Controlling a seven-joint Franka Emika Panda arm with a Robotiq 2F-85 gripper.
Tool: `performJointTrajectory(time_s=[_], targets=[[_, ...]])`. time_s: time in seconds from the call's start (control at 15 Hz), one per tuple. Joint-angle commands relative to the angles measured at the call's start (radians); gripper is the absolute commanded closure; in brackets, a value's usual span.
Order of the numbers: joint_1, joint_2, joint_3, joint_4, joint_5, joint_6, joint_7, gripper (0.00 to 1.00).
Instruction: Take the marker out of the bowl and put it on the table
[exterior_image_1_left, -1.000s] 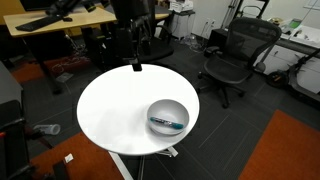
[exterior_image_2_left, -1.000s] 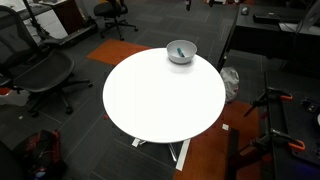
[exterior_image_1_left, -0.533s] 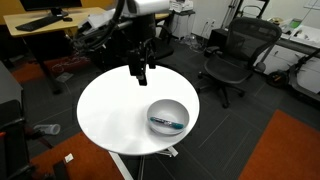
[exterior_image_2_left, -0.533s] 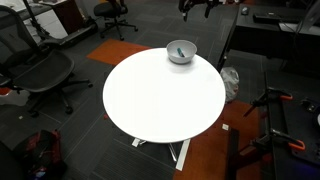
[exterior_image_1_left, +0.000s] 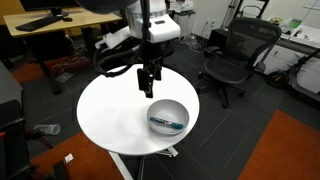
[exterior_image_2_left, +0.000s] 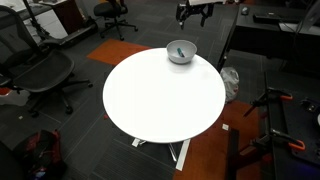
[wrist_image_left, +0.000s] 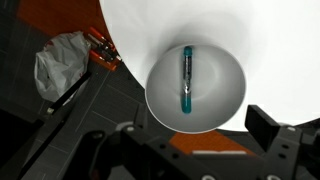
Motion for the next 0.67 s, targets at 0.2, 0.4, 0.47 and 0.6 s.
performJointTrajectory(time_s=[0.2,0.4,0.47,0.6], targets=[[0.001,0.129,-0.03,0.11,0.068,-0.001,-0.093,0.0],[-0.005,0.177,-0.035,0.154,0.094,-0.011,-0.136,0.0],[-0.007,0.192,-0.036,0.168,0.103,-0.013,-0.15,0.0],[-0.005,0.213,-0.035,0.183,0.121,-0.017,-0.167,0.0]])
